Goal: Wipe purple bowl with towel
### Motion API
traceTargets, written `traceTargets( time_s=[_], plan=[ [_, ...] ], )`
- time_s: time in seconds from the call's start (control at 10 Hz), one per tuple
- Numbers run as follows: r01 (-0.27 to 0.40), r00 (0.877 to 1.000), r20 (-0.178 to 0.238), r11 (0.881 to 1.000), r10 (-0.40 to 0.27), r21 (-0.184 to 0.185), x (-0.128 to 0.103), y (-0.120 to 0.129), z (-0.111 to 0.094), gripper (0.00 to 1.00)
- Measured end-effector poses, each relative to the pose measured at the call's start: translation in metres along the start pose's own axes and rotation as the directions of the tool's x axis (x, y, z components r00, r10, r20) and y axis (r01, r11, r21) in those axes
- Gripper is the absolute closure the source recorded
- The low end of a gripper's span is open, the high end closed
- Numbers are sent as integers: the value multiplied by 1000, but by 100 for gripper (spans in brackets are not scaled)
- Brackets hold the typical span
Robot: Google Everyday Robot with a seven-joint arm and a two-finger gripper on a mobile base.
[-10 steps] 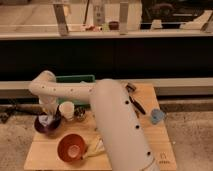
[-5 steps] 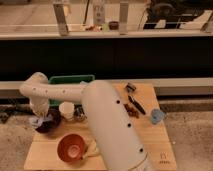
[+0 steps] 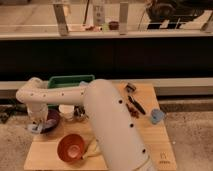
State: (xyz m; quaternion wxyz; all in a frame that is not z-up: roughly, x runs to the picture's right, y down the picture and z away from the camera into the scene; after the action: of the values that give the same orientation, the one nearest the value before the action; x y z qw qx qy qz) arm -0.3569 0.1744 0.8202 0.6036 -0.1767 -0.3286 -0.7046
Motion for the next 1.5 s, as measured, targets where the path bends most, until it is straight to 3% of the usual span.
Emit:
traceTargets(
  time_s=[0.5, 0.8, 1.5],
  plan=[
    [-58, 998, 19, 998, 59, -33, -11, 34, -5, 100],
    [-55, 998, 40, 998, 56, -29, -10, 41, -11, 100],
    [-55, 998, 42, 998, 56, -29, -10, 41, -10, 100]
  ],
)
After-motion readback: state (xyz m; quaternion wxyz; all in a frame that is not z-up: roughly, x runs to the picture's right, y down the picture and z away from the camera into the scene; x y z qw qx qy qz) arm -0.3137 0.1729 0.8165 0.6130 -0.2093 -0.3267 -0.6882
